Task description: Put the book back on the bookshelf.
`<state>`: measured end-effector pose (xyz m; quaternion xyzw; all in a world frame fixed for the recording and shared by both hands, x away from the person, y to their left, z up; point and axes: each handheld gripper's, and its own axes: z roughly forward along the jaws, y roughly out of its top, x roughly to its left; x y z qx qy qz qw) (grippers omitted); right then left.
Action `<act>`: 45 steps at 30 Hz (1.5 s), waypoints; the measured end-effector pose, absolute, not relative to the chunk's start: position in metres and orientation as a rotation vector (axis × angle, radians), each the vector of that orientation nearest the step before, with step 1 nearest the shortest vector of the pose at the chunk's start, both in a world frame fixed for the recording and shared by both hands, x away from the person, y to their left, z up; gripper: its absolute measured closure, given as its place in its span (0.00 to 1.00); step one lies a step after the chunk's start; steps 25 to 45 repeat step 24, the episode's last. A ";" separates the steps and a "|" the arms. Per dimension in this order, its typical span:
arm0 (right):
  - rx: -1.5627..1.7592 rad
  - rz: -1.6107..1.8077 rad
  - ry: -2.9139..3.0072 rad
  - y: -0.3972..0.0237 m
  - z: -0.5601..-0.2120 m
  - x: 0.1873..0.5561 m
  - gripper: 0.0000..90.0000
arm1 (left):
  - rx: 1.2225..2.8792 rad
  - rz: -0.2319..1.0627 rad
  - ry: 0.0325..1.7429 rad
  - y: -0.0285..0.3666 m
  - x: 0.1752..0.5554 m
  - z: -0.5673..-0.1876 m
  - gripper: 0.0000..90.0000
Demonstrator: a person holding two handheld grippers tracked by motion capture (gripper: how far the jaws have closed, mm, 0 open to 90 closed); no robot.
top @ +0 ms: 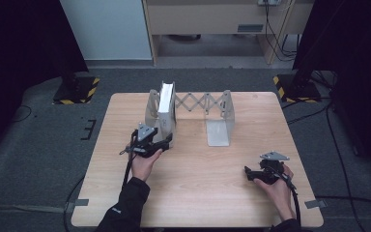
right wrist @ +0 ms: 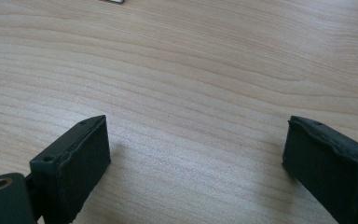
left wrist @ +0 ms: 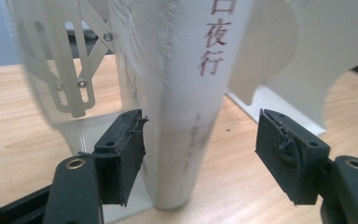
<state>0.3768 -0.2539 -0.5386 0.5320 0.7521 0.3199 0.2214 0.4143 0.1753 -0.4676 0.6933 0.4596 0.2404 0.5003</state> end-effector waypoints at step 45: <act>1.472 0.890 2.075 -0.255 -0.538 0.375 0.10 | 1.856 0.482 1.345 0.246 0.368 -0.520 0.23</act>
